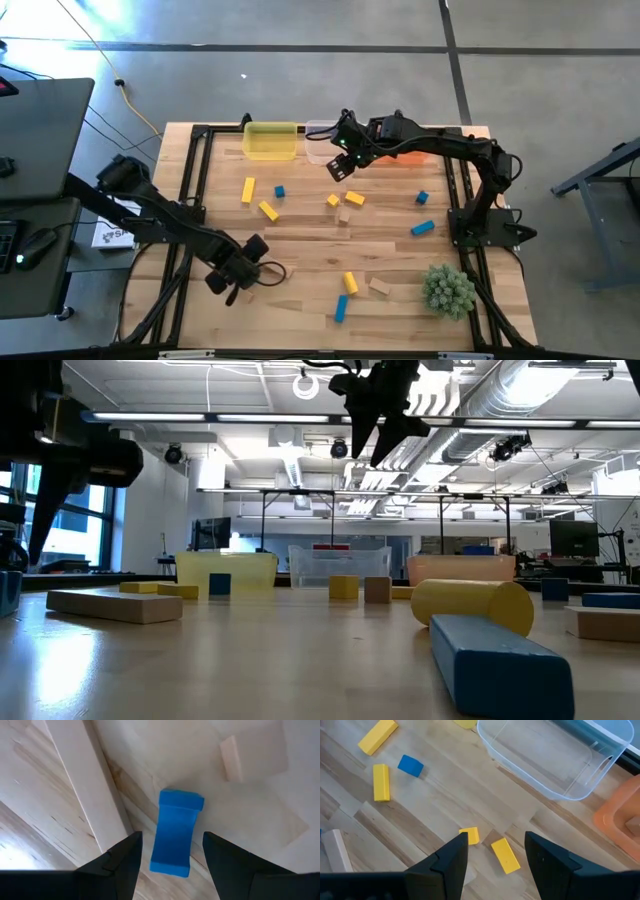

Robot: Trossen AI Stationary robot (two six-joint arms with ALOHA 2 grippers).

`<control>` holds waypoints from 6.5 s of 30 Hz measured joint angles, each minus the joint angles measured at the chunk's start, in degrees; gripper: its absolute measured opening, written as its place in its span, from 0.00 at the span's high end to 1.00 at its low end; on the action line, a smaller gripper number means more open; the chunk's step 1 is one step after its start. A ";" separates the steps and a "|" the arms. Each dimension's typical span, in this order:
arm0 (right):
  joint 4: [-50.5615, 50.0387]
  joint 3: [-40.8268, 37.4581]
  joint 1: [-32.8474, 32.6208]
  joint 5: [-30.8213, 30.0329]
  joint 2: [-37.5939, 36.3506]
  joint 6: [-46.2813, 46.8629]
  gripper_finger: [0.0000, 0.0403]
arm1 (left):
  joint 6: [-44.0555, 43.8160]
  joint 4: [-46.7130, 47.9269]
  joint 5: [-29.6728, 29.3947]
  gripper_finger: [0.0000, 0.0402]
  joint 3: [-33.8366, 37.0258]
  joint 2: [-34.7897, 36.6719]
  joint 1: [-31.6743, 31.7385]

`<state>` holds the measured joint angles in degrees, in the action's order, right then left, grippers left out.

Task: Sort & place blocks by color
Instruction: Put the blue block into the yellow bin, then put the yellow block into the transparent bin

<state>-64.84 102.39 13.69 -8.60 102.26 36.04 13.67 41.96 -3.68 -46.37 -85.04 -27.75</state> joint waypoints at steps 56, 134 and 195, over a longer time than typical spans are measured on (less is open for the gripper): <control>-0.04 0.00 -1.49 -0.29 0.00 1.50 0.54 | -1.48 -6.35 0.69 0.50 0.00 -0.67 -1.40; -0.44 -0.02 -5.93 -7.40 0.00 -6.42 0.54 | 1.04 -18.71 -14.97 0.73 -0.23 18.08 48.61; -0.11 -0.02 -21.37 2.68 0.00 26.17 0.54 | 4.53 -37.05 -4.24 0.49 -0.24 1.44 78.45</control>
<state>-64.95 102.37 -7.68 -5.91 102.26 62.20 18.20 4.91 -7.92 -46.61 -83.60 50.70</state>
